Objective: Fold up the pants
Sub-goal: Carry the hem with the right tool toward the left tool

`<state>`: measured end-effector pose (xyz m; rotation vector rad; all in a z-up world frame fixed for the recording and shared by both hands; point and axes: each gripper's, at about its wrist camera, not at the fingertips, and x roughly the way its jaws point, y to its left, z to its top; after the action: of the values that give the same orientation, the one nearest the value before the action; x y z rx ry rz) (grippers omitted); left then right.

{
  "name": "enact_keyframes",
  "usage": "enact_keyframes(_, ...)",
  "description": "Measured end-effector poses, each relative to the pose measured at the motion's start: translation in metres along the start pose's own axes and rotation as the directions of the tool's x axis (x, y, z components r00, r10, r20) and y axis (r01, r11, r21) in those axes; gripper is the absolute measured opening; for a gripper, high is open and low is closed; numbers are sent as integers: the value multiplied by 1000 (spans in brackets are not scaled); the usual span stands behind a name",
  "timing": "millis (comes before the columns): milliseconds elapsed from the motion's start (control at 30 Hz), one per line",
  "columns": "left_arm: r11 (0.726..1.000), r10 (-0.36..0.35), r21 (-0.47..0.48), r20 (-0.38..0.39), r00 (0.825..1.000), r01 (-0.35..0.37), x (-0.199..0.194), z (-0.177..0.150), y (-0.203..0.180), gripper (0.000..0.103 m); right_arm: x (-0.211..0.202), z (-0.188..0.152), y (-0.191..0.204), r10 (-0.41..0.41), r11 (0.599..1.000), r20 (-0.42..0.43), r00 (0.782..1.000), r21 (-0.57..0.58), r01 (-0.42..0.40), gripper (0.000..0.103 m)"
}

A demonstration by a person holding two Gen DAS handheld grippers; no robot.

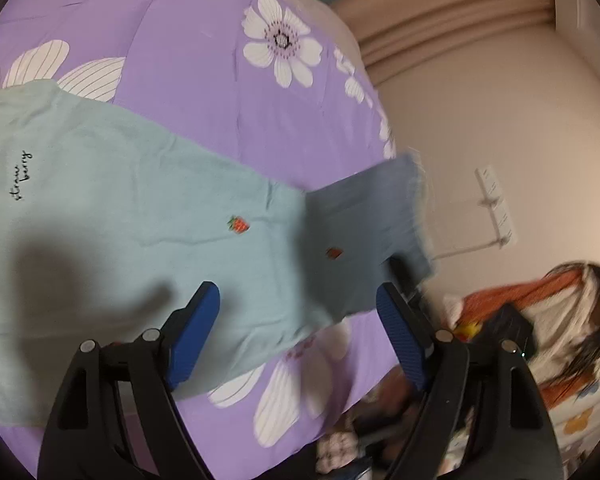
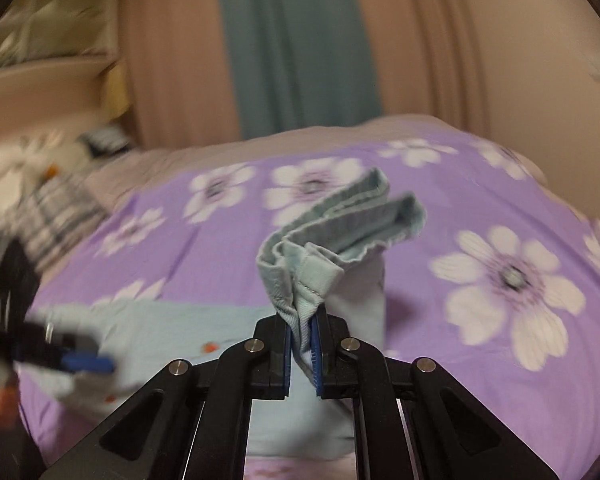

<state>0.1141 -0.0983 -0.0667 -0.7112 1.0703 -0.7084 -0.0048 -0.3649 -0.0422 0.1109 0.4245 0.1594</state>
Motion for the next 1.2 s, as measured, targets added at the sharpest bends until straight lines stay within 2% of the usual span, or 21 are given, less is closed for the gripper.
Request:
enact_keyframes(67, 997, -64, -47, 8, 998, 65, 4, 2, 4, 84, 4, -8, 27, 21, 996, -17, 1000, -86, -23, 10)
enact_keyframes(133, 993, -89, -83, 11, 996, 90, 10, 2, 9, 89, 13, -17, 55, 20, 984, -45, 999, -174, -28, 10)
enact_keyframes(233, 979, -108, -174, -14, 994, 104, 21, 4, 31, 87, 23, -37, 87, 58, 965, -106, 993, -249, -83, 10)
enact_keyframes(300, 971, -113, -214, -34, 993, 103, 27, 4, 42, 71, 26, -48, 103, 65, 950, -129, 989, -296, -101, 10)
enact_keyframes(333, 976, -101, -198, -53, 993, 89, 28, 4, 44, 45, 27, -54, 112, 71, 940, -141, 987, -323, -114, 10)
enact_keyframes(367, 982, -80, -175, -71, 994, 66, 28, 4, 45, 30, 27, -58, 117, 80, 933, -148, 986, -338, -127, 10)
enact_keyframes(400, 985, -68, -161, -70, 995, 56, 25, 4, 45, 27, 26, -62, 123, 90, 925, -156, 984, -354, -141, 10)
enact_keyframes(433, 987, -62, -154, -59, 996, 52, 19, 5, 45, 19, 25, -64, 127, 96, 918, -158, 983, -369, -148, 10)
enact_keyframes(600, 998, 9, -55, 50, 999, -6, -21, 11, 41, 18, 22, -66, 154, 105, 867, -150, 983, -470, -165, 10)
enact_keyframes(767, 991, 129, 8, 141, 982, -132, -50, 16, 52, 15, 26, -58, 183, 175, 843, -143, 974, -490, -223, 10)
enact_keyframes(900, 960, 275, 5, 138, 951, -279, -58, 9, 82, 17, 38, -66, 204, 211, 822, -183, 960, -498, -275, 10)
enact_keyframes(967, 921, 386, 3, 121, 914, -389, -57, 4, 98, 20, 49, -75, 208, 215, 823, -236, 948, -479, -306, 14)
enact_keyframes(1000, 918, 395, -4, 110, 912, -397, -58, 3, 107, 19, 58, -80, 209, 206, 825, -282, 937, -465, -321, 16)
enact_keyframes(1033, 928, 372, -21, 111, 922, -372, -65, 0, 113, 19, 68, -87, 209, 192, 831, -343, 919, -442, -339, 20)
enact_keyframes(1100, 930, 368, -19, 129, 921, -368, -81, -2, 112, 20, 71, -89, 203, 201, 841, -362, 910, -413, -350, 22)
enact_keyframes(1167, 925, 376, 5, 151, 914, -381, -88, -3, 104, 25, 65, -80, 194, 242, 844, -382, 892, -372, -388, 35)
enact_keyframes(1200, 929, 362, 16, 160, 918, -369, -90, -3, 98, 25, 61, -73, 185, 282, 846, -389, 877, -330, -418, 40)
